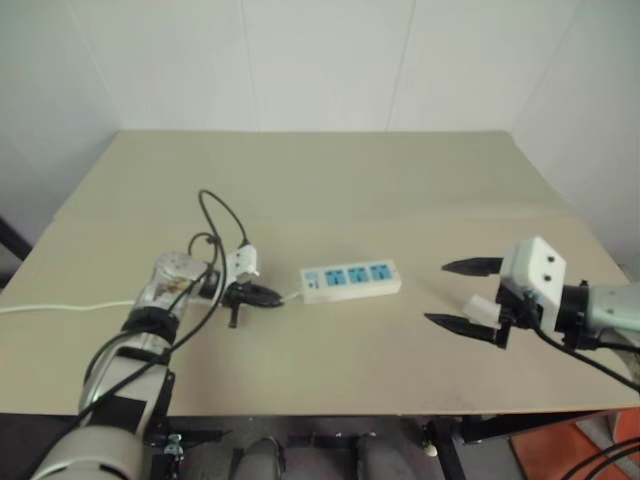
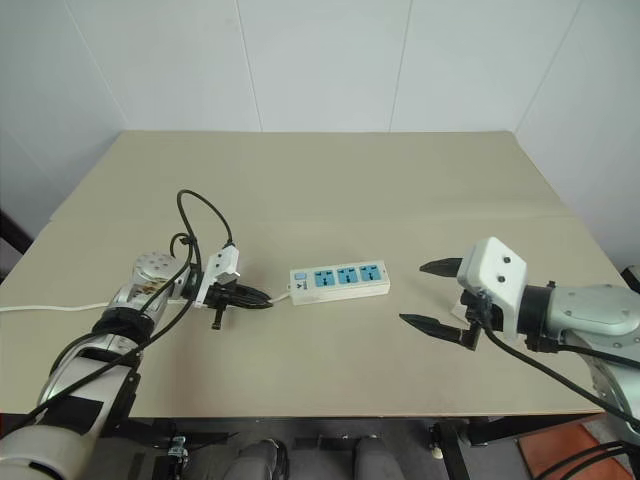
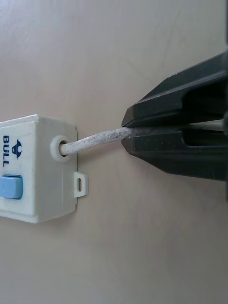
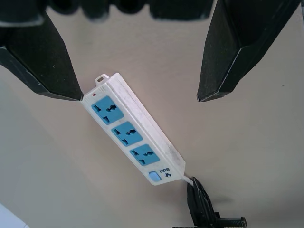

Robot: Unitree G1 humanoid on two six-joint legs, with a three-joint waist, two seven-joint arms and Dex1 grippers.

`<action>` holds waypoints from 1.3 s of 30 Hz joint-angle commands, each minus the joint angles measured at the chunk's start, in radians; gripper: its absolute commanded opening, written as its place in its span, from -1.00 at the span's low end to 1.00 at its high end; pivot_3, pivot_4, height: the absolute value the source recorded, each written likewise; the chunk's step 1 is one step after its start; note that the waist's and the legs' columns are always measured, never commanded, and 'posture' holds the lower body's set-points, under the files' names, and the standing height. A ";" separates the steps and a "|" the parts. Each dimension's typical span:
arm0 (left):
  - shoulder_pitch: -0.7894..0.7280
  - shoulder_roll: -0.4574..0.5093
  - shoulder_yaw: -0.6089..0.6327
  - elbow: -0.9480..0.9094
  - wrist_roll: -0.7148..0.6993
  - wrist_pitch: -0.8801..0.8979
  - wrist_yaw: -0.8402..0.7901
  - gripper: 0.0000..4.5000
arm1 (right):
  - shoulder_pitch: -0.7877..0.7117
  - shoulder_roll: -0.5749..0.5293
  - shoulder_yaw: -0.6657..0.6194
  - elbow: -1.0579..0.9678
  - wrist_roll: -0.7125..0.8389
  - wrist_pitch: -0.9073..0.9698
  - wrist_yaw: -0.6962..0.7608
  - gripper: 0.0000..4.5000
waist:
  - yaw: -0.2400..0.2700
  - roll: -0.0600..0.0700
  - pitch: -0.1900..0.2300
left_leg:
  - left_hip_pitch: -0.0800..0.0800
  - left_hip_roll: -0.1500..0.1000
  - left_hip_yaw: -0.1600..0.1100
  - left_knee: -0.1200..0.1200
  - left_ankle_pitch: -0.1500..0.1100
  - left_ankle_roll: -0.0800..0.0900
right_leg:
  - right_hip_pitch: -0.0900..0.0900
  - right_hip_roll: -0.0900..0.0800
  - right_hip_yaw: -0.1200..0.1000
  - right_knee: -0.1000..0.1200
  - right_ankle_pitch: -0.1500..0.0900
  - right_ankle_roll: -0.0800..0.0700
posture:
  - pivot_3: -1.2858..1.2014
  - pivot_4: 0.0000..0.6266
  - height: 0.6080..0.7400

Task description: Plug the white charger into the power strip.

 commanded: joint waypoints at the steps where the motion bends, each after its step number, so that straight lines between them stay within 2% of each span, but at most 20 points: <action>1: 0.086 0.013 0.015 -0.166 -0.041 0.153 0.012 -0.99 | -0.017 0.003 0.004 -0.012 -0.008 -0.003 -0.014 1.00 | -0.002 0.000 0.000 | 0.000 0.000 0.000 0.000 0.000 0.000 | 0.000 0.000 0.000 0.000 0.000 0.000 | 0.03 -0.52 1.00; 5: 0.260 0.063 0.048 -0.568 -0.142 0.385 0.032 -0.99 | -0.004 0.008 0.007 -0.018 -0.010 -0.003 -0.024 1.00 | -0.002 0.000 0.000 | -0.001 0.001 0.000 0.000 0.000 0.000 | -0.001 0.000 0.000 0.001 0.000 0.000 | 0.03 -0.52 1.00; 8: 0.409 0.113 0.052 -0.774 -0.172 0.476 0.064 -0.99 | 0.007 0.015 0.016 -0.015 -0.018 -0.012 -0.029 1.00 | -0.001 0.000 0.000 | -0.001 0.001 0.000 0.000 0.000 0.000 | -0.001 0.000 0.000 0.001 0.000 0.000 | 0.03 -0.52 1.00; 12: 0.504 0.128 0.070 -0.848 -0.194 0.509 0.132 -0.99 | -0.009 0.026 0.047 0.005 -0.040 -0.028 -0.025 1.00 | 0.007 0.000 0.000 | 0.002 0.001 0.000 0.000 0.000 0.000 | 0.001 0.000 0.000 0.001 0.000 0.000 | 0.03 -0.52 1.00; 15: 0.522 0.124 0.082 -0.843 -0.204 0.446 0.151 -0.99 | -0.028 0.031 0.063 0.021 -0.052 -0.033 -0.020 1.00 | 0.009 0.000 0.000 | 0.003 0.001 0.001 0.000 0.000 0.000 | 0.001 0.000 0.000 0.000 0.000 -0.001 | 0.03 -0.52 1.00; 16: 0.527 0.116 0.091 -0.840 -0.211 0.417 0.159 -0.72 | -0.036 0.032 0.067 0.026 -0.053 -0.033 -0.019 1.00 | 0.008 0.000 0.000 | 0.003 0.001 0.001 0.000 0.000 0.000 | 0.001 0.000 0.000 0.000 0.000 -0.001 | 0.03 -0.52 1.00; 20: 0.520 0.096 0.114 -0.810 -0.227 0.346 0.200 -0.18 | -0.043 0.035 0.069 0.033 -0.060 -0.036 -0.015 1.00 | 0.011 0.000 0.000 | 0.001 0.001 0.001 0.000 0.000 0.000 | 0.000 0.000 0.000 0.000 0.000 -0.001 | 0.03 -0.52 1.00; 28: 0.528 0.019 0.217 -0.669 -0.360 0.116 0.134 1.00 | 0.014 0.041 0.026 0.007 -0.057 -0.039 -0.020 1.00 | 0.020 0.000 0.000 | 0.001 0.001 0.001 0.000 0.000 0.000 | 0.000 0.000 0.000 0.000 0.000 -0.001 | 0.03 -0.52 1.00; 32: 0.495 -0.086 0.198 -0.594 -0.337 -0.013 0.184 1.00 | 0.028 0.041 0.022 -0.005 -0.062 -0.023 -0.038 1.00 | 0.027 0.000 0.000 | 0.001 0.001 0.001 0.000 0.000 0.000 | 0.000 0.000 0.000 -0.001 0.000 -0.001 | 0.03 -0.52 1.00; 39: 0.470 -0.175 0.143 -0.531 -0.323 -0.061 0.179 1.00 | 0.040 0.036 0.002 -0.027 -0.057 -0.014 -0.052 1.00 | 0.027 -0.001 0.000 | 0.000 0.001 0.000 0.000 0.000 0.000 | 0.000 0.000 0.000 -0.001 0.000 -0.001 | 0.03 -0.52 1.00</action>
